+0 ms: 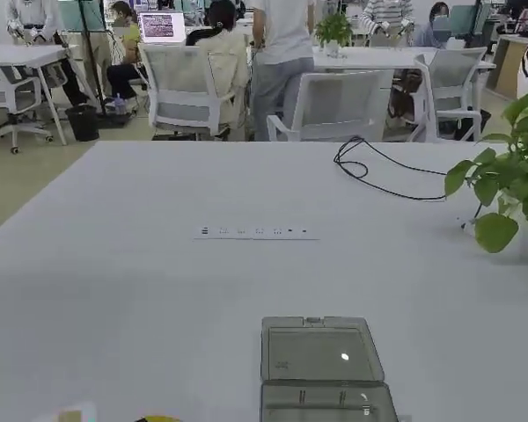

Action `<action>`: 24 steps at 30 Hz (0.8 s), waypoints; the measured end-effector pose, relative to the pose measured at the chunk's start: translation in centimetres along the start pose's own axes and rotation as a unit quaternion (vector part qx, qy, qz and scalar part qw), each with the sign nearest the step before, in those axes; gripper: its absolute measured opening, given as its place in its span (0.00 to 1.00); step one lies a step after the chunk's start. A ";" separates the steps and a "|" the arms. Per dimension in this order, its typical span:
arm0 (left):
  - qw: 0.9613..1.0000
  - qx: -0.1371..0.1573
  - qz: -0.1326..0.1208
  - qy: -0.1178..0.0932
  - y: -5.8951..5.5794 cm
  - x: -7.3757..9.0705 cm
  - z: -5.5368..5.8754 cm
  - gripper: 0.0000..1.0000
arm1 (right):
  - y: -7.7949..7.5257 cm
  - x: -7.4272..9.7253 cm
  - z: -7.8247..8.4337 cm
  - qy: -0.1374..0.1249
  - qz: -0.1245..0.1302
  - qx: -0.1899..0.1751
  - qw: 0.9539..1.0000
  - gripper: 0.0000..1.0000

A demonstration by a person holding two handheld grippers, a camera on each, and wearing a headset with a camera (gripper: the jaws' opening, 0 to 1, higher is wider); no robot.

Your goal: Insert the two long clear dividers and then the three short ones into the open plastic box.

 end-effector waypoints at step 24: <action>1.000 -0.007 0.003 0.001 -0.2 0.2 -0.6 1.00 | -0.2 0.4 0.1 -0.003 0.001 0.005 1.000 0.93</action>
Point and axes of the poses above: the centre of the closed fingertips' face, and the gripper's own axes: x roughly backward along the fingers, y roughly to its left, z roughly out of its underside, the point moved 10 cm from there along x, roughly backward along the fingers, and after that the axes turned 4 degrees about -y, right-handed, at the moved point
